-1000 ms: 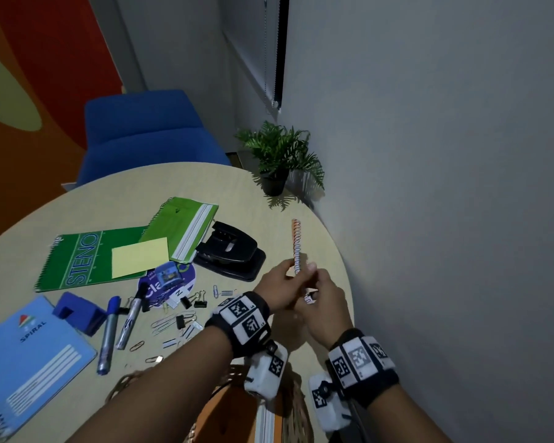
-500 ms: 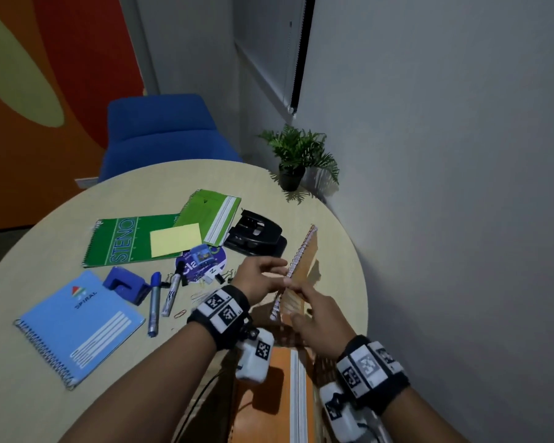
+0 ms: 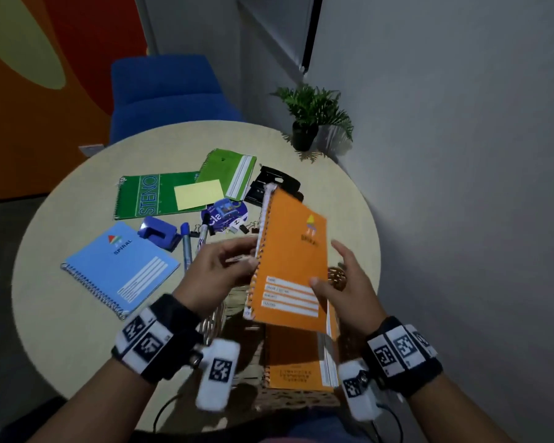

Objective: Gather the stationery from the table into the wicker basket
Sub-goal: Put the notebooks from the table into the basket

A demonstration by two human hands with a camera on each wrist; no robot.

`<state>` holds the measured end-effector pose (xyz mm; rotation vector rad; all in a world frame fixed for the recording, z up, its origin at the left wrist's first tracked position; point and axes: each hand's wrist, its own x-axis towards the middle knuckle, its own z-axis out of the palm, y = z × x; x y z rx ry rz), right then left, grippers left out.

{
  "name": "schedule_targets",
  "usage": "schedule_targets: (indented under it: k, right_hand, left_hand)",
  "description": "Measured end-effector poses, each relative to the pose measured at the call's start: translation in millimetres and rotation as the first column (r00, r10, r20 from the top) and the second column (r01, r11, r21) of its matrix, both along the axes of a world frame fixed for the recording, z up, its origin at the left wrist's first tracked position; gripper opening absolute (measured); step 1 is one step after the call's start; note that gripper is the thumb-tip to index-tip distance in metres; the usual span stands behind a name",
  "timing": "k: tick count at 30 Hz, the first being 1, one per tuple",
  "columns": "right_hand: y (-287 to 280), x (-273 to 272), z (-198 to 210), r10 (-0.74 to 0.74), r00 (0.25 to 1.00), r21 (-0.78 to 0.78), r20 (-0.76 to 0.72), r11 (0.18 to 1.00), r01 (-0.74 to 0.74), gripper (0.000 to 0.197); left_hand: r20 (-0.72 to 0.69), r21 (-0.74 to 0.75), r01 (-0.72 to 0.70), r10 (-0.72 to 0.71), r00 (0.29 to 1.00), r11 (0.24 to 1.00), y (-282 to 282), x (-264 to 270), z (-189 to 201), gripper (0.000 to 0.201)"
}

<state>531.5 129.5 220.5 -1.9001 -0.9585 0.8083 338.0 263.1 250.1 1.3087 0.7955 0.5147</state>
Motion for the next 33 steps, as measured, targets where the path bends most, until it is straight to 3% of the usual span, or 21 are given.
schedule_targets:
  k: [3, 6, 9, 11, 15, 18, 19, 22, 26, 28, 33]
  right_hand:
    - [-13, -15, -21, 0.018, 0.924, -0.119, -0.382, 0.991, -0.069, 0.052]
    - [-16, -30, -41, 0.036, 0.872, -0.303, -0.489, 0.930, -0.209, 0.040]
    - [-13, -39, -63, 0.111, 0.919, -0.445, -0.378, 0.849, -0.285, 0.029]
    - [-9, -41, -77, 0.135, 0.952, -0.500, -0.274, 0.825, -0.261, 0.029]
    - [-3, -42, -92, 0.116, 0.977, -0.529, -0.182, 0.826, -0.196, 0.040]
    - [-1, -41, -98, 0.112, 0.978, -0.514, -0.174, 0.837, -0.187, 0.037]
    - [-1, -41, -97, 0.102, 0.979, -0.492, -0.178, 0.852, -0.178, 0.036]
    - [-4, -41, -98, 0.058, 0.970, -0.419, -0.236, 0.895, -0.155, 0.034]
    - [-7, -37, -98, 0.133, 0.957, -0.380, -0.259, 0.896, -0.228, 0.055]
    - [-7, -34, -101, 0.235, 0.959, -0.396, -0.162, 0.874, -0.281, 0.065]
    - [-9, -35, -113, 0.310, 0.951, -0.459, 0.000, 0.845, -0.275, 0.084]
  left_hand:
    - [-0.108, -0.085, 0.017, -0.026, 0.994, 0.996, -9, -28, -42, 0.029]
    - [-0.205, -0.140, 0.023, -0.052, 0.977, 0.990, -19, -47, -80, 0.031]
    - [-0.258, -0.206, 0.076, -0.129, 0.957, 0.976, -28, -55, -92, 0.029]
    - [-0.371, -0.122, 0.195, -0.227, 0.901, 0.973, -33, -54, -89, 0.027]
    - [-0.688, 0.068, 0.437, -0.275, 0.672, 0.897, -40, -44, -93, 0.032]
    - [-0.794, 0.038, 0.535, -0.300, 0.529, 0.844, -53, -35, -95, 0.070]
    - [-0.819, 0.040, 0.572, -0.301, 0.489, 0.819, -61, -32, -93, 0.074]
    - [-0.876, 0.106, 0.712, -0.274, 0.397, 0.695, -76, -31, -91, 0.062]
    - [-0.862, -0.011, 0.845, -0.434, 0.263, 0.534, -85, -34, -106, 0.034]
    - [-0.860, -0.013, 0.866, -0.447, 0.245, 0.500, -87, -35, -116, 0.033]
    - [-0.873, 0.023, 0.852, -0.404, 0.272, 0.523, -99, -35, -125, 0.049]
